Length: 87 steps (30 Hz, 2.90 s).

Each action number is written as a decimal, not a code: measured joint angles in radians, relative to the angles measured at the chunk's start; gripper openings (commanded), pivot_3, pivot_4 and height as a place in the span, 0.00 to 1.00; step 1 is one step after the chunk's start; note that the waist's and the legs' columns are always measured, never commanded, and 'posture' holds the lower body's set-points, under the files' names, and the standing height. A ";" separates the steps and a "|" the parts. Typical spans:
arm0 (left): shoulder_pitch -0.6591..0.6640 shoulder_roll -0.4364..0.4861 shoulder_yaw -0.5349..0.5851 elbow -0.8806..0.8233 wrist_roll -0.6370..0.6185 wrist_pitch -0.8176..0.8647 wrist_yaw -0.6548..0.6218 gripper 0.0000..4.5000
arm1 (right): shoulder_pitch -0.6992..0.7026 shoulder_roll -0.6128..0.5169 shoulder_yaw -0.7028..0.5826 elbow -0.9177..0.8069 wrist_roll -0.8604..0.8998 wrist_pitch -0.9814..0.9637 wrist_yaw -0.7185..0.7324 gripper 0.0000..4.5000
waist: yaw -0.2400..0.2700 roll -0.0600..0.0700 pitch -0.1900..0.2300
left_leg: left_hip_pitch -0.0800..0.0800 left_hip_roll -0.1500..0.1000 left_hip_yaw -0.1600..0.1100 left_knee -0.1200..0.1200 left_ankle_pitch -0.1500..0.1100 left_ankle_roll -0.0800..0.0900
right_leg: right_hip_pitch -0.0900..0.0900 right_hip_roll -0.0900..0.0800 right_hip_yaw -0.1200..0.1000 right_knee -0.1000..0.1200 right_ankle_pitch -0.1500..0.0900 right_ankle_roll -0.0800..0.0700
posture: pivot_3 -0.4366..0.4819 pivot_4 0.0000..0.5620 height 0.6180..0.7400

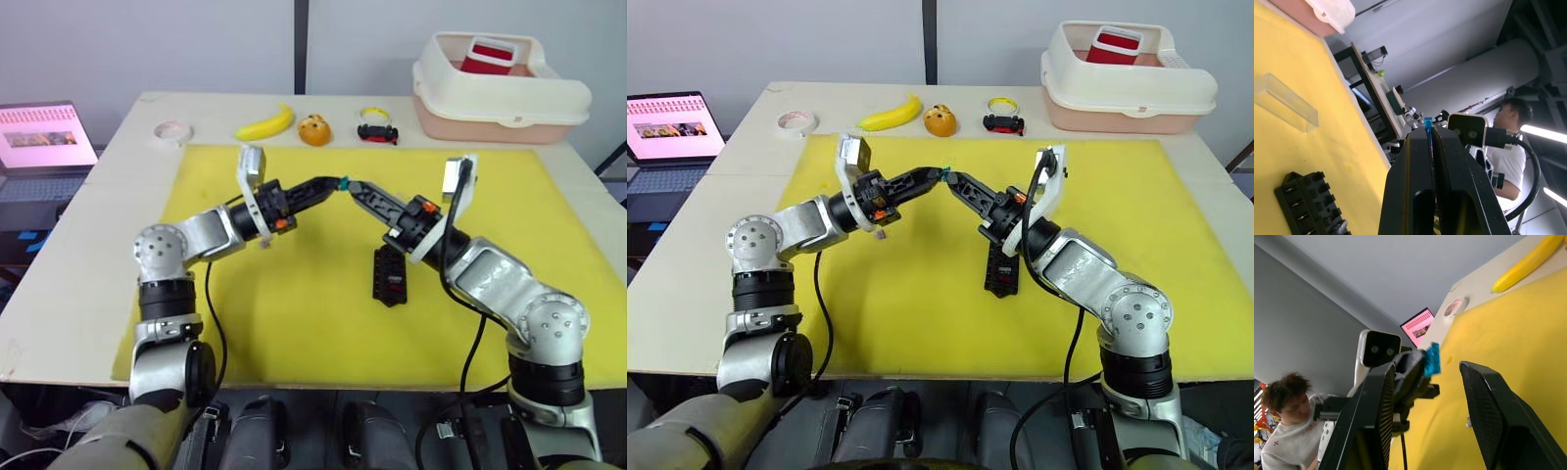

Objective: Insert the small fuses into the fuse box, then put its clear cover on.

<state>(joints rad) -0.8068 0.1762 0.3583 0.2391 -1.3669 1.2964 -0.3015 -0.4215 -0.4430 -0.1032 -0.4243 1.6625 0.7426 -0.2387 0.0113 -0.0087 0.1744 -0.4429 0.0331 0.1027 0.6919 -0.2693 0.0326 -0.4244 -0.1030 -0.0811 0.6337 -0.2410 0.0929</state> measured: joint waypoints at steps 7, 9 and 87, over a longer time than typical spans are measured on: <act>0.000 -0.009 0.000 -0.001 -0.025 0.002 0.020 0.00 | 0.010 0.001 0.000 0.000 0.000 0.001 0.000 0.49 | 0.000 0.000 0.000 | 0.000 0.000 0.000 0.000 0.000 0.000 | 0.000 0.000 0.000 0.000 0.000 0.000 | 0.48 0.27 1.00; 0.000 -0.010 -0.001 -0.001 -0.032 0.002 0.024 0.00 | 0.007 0.002 0.000 0.000 0.000 0.001 0.000 0.49 | 0.000 0.000 0.000 | 0.000 0.000 0.000 0.000 0.000 0.000 | 0.000 0.000 0.000 0.000 0.000 0.000 | 0.48 0.27 1.00; 0.035 0.232 -0.735 -0.094 1.140 -1.106 -0.965 0.99 | -0.013 -0.565 0.250 0.241 -1.345 -0.369 1.385 0.00 | 0.002 0.002 0.001 | 0.000 -0.001 0.002 -0.006 0.004 -0.006 | -0.003 0.000 0.000 -0.003 0.000 -0.001 | 0.48 0.27 1.00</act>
<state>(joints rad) -0.7718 0.4081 -0.3769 0.1456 -0.2272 0.1905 -1.2668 -0.4342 -1.0083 0.1473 -0.1836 0.3176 0.3736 1.1459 0.0138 -0.0071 0.1752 -0.4426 0.0320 0.1050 0.6858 -0.2653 0.0262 -0.4272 -0.1030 -0.0810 0.6307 -0.2406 0.0922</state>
